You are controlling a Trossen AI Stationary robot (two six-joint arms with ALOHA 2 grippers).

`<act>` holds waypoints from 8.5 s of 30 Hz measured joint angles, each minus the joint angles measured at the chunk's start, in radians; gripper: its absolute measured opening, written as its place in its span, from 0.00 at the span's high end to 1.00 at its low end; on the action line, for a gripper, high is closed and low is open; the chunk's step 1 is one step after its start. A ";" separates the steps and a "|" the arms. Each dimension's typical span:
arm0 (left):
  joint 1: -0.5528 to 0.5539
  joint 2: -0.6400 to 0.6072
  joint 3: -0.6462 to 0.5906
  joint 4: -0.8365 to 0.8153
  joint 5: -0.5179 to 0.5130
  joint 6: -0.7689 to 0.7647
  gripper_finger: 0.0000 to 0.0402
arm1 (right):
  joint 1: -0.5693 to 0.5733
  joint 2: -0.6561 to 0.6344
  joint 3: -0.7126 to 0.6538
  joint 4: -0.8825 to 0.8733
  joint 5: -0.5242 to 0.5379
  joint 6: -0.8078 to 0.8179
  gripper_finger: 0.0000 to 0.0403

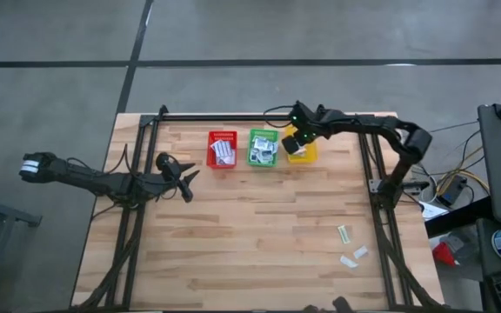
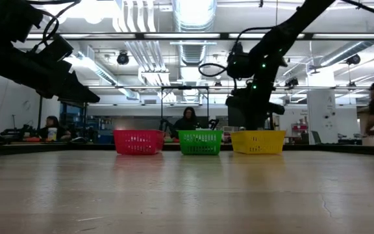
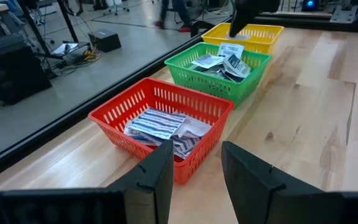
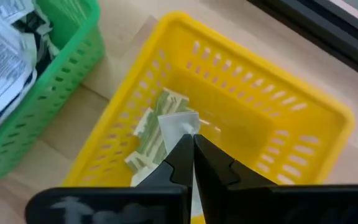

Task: Pick & Place First Aid Supplies
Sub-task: Put the green bandage into the yellow basket

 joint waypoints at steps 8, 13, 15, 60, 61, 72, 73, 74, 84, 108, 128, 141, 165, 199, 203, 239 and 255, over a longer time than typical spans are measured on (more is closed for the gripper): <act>0.000 0.000 0.000 0.000 0.000 0.000 0.67 | 0.003 0.080 0.131 -0.068 -0.036 -0.157 0.97; 0.000 0.000 0.000 0.000 0.000 0.000 0.67 | 0.002 0.085 0.163 -0.081 -0.042 -0.178 0.91; 0.000 0.000 0.000 0.000 0.000 0.000 0.67 | -0.001 0.085 0.167 -0.096 -0.042 -0.179 0.87; 0.000 0.000 0.000 0.000 0.005 0.000 0.67 | 0.904 -0.711 -0.298 -0.533 -0.308 0.756 0.98; 0.000 0.000 0.000 0.000 0.006 0.000 0.67 | 0.918 -0.718 -0.309 -0.531 -0.308 0.791 0.98; 0.000 0.000 0.000 -0.001 0.008 0.000 0.67 | 0.972 -0.736 -0.358 -0.509 -0.306 0.900 0.82; 0.000 0.000 0.000 0.000 0.007 -0.001 0.67 | 0.972 -0.736 -0.363 -0.510 -0.306 0.905 0.80; 0.000 0.000 0.000 0.000 0.007 0.000 0.67 | 0.972 -0.736 -0.367 -0.510 -0.307 0.909 0.78; 0.000 0.000 0.000 0.000 0.009 -0.001 0.67 | 0.972 -0.735 -0.444 -0.437 -0.308 0.961 0.63; 0.000 0.000 0.000 0.000 0.010 -0.004 0.67 | 1.042 -0.657 -0.561 -0.291 -0.359 1.090 0.63; 0.000 0.000 0.000 -0.001 0.012 -0.004 0.67 | 1.093 -0.332 -0.550 -0.202 -0.342 1.083 0.66; 0.000 0.000 0.000 -0.001 0.014 -0.004 0.67 | 1.094 -0.399 -0.561 -0.204 -0.344 1.113 0.89; 0.000 0.000 0.000 0.000 0.020 -0.008 0.67 | 1.094 -0.641 -0.563 -0.208 -0.294 1.077 0.98; 0.000 0.000 0.000 0.000 0.021 -0.012 0.67 | 1.092 -1.105 -0.567 0.809 0.098 -0.038 0.98; 0.000 0.000 0.000 0.000 0.021 -0.012 0.67 | 1.087 -1.088 -0.567 0.646 0.504 0.066 0.98; 0.000 0.000 0.000 -0.001 0.018 -0.017 0.67 | -0.025 -0.319 -0.145 0.077 -0.162 -0.169 0.98; 0.000 0.000 0.000 -0.001 0.016 -0.019 0.67 | -0.028 0.042 0.090 -0.199 -0.262 -0.332 0.93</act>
